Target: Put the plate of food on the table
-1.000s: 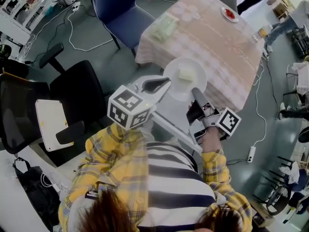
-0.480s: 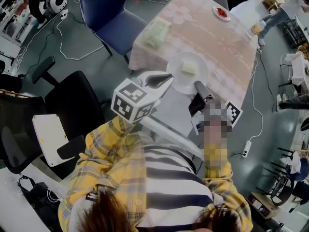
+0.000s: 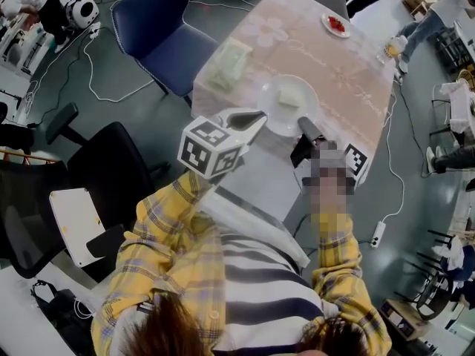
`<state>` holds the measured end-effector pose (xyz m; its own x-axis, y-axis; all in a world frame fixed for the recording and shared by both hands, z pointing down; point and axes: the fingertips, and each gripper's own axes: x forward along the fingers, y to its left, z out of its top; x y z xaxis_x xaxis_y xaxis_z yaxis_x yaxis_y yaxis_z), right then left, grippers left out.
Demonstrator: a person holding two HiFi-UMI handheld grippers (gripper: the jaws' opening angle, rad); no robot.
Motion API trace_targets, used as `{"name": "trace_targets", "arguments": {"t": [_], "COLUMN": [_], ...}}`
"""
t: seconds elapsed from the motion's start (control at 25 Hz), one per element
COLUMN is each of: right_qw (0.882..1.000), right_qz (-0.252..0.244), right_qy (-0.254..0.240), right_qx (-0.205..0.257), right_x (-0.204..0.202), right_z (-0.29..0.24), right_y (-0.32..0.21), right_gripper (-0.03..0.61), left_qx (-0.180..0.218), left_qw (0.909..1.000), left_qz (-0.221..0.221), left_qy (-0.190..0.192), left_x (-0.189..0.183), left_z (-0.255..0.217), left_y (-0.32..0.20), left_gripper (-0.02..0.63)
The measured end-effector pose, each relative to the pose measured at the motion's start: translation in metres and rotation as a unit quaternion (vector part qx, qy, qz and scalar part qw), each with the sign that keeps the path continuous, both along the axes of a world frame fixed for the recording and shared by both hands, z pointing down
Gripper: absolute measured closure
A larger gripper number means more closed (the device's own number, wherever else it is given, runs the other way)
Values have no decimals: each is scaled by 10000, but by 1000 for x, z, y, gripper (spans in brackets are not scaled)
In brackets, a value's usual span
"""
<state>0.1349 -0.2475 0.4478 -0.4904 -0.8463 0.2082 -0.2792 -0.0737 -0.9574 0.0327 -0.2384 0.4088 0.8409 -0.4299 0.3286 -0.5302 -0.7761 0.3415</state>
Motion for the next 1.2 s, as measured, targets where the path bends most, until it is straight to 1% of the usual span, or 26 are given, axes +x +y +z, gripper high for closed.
{"name": "trace_targets", "arguments": {"t": [0.32,0.56,0.8,0.96,1.2], "right_qw": [9998,9987,9975,9963,9956], "right_qz": [124,293,271,261,85], "right_qy": [-53,-184,-216,-195,-63], "right_qx": [-145,-377,-610,-793,-934], "right_x": [21,30,29,31,27], "right_z": [26,53,84,102,119], "right_y": [-53,-94,-133,-153,-169], "right_gripper": [563,561,561,560,560], "left_qx": [-119,-303,-489,-574,-698], "left_qw": [9997,9993,9983,9974,9956], "left_qz": [-27,-92,-180,-204,-296], "left_qy": [-230,-212,-244,-376,-544], "left_x": [15,23,35,41,38], "left_z": [28,46,61,75,98], "left_y": [-38,-63,-88,-100,-112], "left_gripper": [593,592,594,595,598]}}
